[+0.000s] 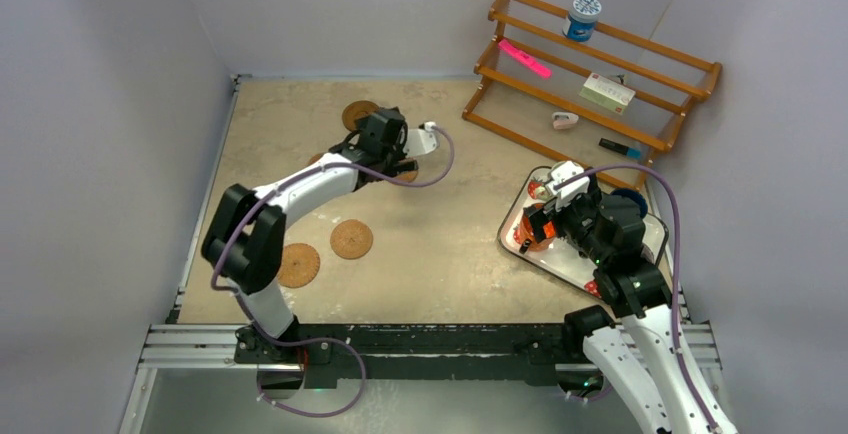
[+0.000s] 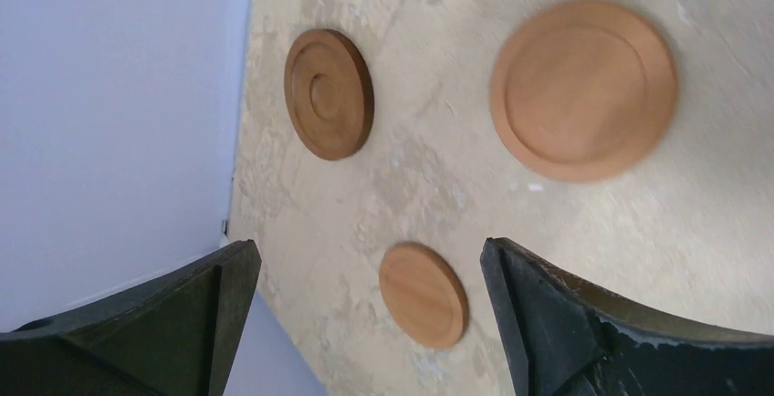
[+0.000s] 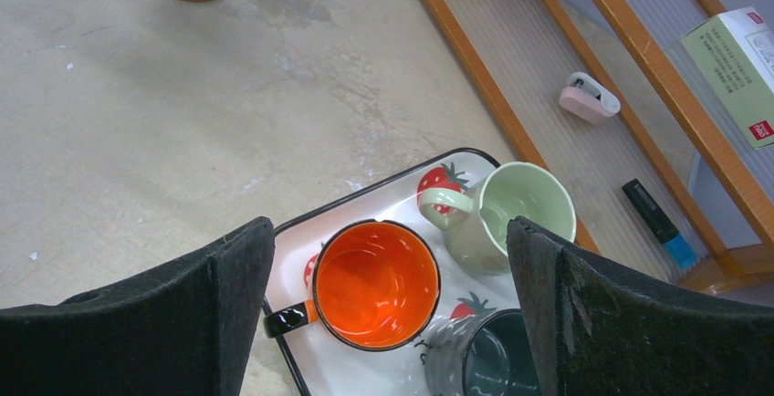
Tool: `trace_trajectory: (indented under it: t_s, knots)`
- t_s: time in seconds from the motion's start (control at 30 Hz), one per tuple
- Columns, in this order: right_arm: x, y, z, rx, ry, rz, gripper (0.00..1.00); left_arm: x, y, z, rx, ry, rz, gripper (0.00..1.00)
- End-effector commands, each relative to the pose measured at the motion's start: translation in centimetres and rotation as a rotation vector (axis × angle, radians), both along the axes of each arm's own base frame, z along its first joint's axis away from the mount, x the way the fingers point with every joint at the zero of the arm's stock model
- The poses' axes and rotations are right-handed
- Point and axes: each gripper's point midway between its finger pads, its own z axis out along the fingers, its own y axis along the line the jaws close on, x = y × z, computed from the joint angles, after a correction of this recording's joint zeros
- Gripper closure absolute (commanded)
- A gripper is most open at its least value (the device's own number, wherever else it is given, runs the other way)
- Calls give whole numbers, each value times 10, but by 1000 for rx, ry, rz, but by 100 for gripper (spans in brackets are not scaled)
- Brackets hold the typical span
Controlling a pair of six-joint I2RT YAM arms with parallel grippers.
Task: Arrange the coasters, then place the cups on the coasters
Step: Move the coaster to the center of the board.
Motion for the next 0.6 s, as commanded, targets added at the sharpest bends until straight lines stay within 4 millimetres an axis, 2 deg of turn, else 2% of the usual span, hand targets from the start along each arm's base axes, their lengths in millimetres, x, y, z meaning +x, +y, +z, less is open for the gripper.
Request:
trace_trajectory:
  t_s: [0.0,0.1,0.3,0.4,0.57]
  knots:
    - [2,3,7,5,-31,11,1,-47,18,-28,56,134,-90,0]
    - [2,3,8,8,-33,14,1,-78,27,-38,49,204,-122,0]
    - [0,4,9,11,-32,22,1,-130,40,-43,30,294,-201,0]
    - [0,5,9,13,-31,24,1,-149,50,-51,46,328,-221,0]
    - [0,5,10,13,-34,26,1,-167,59,-65,77,378,-230,0]
